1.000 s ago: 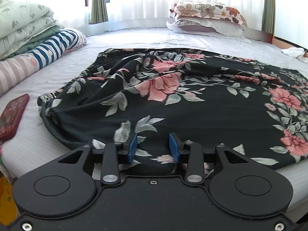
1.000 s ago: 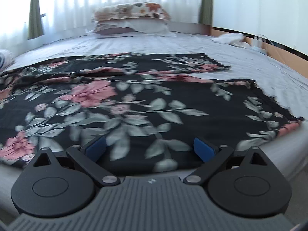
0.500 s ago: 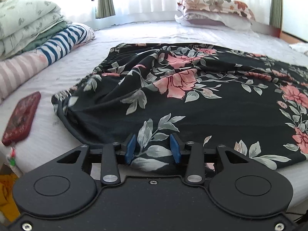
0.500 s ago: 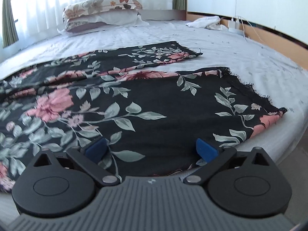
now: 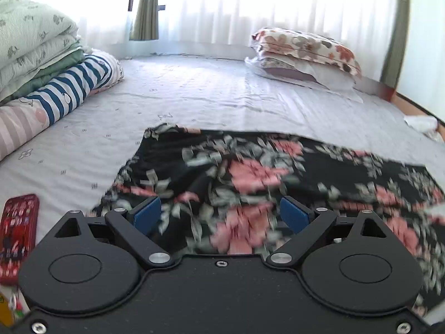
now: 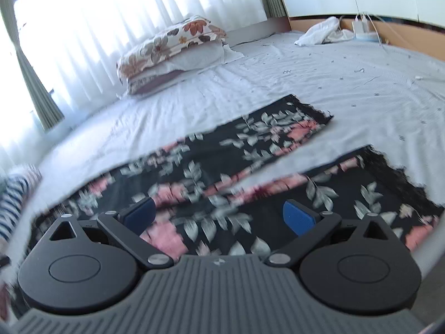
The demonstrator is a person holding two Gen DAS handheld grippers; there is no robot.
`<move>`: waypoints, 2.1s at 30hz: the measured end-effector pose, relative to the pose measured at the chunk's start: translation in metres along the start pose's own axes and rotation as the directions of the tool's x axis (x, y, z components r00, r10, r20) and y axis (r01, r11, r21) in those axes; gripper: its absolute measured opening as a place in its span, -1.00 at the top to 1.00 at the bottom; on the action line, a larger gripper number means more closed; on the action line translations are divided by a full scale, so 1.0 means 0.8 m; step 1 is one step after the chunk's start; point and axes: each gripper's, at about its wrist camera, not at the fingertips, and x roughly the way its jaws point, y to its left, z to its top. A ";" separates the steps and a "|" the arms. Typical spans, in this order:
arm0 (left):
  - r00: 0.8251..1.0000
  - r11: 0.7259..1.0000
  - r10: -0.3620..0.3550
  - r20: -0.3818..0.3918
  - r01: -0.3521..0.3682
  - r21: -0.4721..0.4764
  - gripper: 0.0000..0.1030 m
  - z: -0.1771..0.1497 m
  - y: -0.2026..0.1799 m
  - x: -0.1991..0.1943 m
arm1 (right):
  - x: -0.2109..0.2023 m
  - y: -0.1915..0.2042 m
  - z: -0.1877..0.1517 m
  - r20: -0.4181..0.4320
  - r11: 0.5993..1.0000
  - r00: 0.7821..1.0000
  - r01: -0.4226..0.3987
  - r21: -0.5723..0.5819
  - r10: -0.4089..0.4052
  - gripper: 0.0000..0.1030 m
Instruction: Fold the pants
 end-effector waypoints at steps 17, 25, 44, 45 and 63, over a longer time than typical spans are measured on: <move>0.969 0.953 0.048 -0.242 -0.116 -0.278 -1.00 0.166 0.046 0.211 | 0.131 -0.003 0.173 -0.127 0.989 0.989 0.095 0.116 -0.081 -1.00; 0.949 0.902 0.125 -0.289 -0.230 -0.364 -1.00 0.171 0.075 0.319 | 0.254 -0.016 0.216 -0.222 0.958 0.945 0.267 0.106 -0.239 -1.00; 0.936 0.922 0.301 -0.182 -0.335 -0.196 -1.00 0.133 0.071 0.428 | 0.459 -0.094 0.206 -0.217 0.900 0.918 0.378 0.219 -0.333 -1.00; 0.935 0.924 0.307 -0.177 -0.337 -0.182 -0.95 0.131 0.067 0.429 | 0.461 -0.095 0.207 -0.209 0.899 0.917 0.381 0.216 -0.339 -1.00; 0.943 0.897 0.292 -0.159 -0.328 -0.298 0.96 0.142 0.116 0.405 | 0.468 -0.083 0.220 -0.257 0.841 0.837 0.525 0.130 -0.483 0.92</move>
